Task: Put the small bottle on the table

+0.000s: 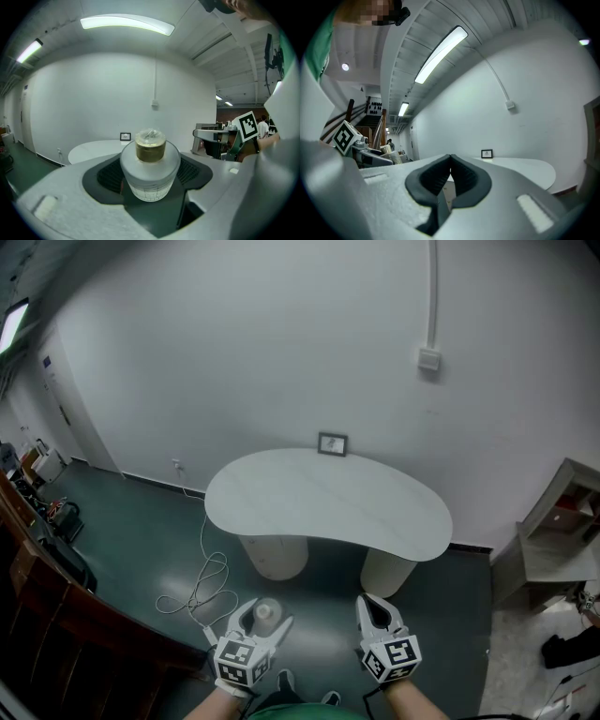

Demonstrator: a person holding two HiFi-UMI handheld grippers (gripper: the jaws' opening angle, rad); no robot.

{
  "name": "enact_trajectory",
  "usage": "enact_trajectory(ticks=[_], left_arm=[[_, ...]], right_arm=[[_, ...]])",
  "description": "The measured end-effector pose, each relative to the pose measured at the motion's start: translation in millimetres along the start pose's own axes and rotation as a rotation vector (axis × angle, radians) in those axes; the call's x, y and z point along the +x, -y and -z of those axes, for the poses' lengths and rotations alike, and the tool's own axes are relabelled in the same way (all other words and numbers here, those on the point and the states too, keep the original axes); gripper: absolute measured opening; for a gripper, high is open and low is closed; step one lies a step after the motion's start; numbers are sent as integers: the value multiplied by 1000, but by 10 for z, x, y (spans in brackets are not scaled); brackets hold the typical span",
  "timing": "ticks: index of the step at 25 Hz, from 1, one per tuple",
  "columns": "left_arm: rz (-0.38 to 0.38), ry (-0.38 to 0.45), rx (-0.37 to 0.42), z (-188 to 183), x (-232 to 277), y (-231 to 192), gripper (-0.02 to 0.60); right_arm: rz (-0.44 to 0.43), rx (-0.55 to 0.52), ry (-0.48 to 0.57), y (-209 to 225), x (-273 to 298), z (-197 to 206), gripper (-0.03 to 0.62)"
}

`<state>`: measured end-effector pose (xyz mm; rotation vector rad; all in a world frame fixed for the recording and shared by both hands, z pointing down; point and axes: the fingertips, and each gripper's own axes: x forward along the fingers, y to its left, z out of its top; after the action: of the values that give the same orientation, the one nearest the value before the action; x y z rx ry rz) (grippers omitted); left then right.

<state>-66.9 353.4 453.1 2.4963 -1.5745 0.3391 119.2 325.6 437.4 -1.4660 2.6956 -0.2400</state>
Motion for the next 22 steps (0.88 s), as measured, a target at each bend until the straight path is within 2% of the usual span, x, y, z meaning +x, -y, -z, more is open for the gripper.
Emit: enact_trajectory(ticks=[9,22], left_arm=[[24,7,12,-76,164,-346,344],[105,49,17,-192,411,-1304,344]], right_arm=[[35,-23,-17,-84,308,-11,-5],[166,-115,-24,-248,1060,-169,-5]])
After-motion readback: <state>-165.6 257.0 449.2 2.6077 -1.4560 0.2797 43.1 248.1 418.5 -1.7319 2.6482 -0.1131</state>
